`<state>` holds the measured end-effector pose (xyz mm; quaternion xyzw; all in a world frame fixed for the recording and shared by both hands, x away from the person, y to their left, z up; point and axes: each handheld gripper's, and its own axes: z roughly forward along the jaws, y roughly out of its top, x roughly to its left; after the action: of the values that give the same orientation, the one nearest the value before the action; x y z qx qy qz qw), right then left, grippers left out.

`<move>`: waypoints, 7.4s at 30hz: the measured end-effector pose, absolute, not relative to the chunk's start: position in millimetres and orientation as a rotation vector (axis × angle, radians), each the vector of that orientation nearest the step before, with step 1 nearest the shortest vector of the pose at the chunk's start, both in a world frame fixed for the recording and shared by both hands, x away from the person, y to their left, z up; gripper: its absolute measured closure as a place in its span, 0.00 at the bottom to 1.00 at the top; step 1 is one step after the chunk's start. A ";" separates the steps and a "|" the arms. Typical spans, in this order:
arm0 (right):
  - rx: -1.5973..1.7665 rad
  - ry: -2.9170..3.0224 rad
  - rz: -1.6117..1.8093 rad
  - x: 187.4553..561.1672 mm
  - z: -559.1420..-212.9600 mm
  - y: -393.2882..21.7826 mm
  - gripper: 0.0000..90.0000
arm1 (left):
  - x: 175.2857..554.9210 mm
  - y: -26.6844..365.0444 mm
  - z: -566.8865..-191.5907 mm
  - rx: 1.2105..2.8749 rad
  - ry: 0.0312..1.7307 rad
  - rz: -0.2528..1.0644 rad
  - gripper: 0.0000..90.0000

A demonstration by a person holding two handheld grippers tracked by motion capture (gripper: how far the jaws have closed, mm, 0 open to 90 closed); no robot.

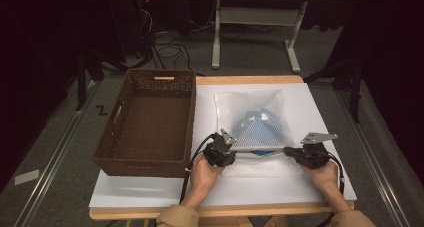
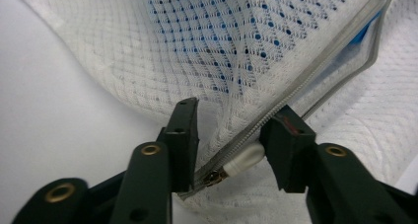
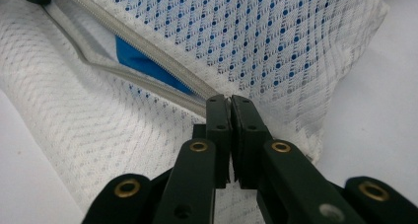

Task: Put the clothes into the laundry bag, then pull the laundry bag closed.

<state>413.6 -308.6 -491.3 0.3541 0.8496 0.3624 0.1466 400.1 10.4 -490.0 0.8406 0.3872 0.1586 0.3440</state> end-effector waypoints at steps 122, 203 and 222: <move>0.745 2.643 1.086 410.6 -483.8 -194.8 0.82 | 376.0 8.6 -495.8 2.143 1.017 0.503 0.96; 0.745 2.689 1.090 416.6 -495.7 -170.6 0.97 | 385.9 23.0 -525.6 2.057 0.953 0.346 0.94; 0.773 2.691 1.128 416.8 -499.7 -177.6 0.97 | 386.3 23.5 -525.6 2.055 0.953 0.340 0.94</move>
<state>416.8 -177.6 -499.7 0.2556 0.8898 0.3730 0.0614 386.3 23.5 -525.6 0.8173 0.3788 0.1351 0.4127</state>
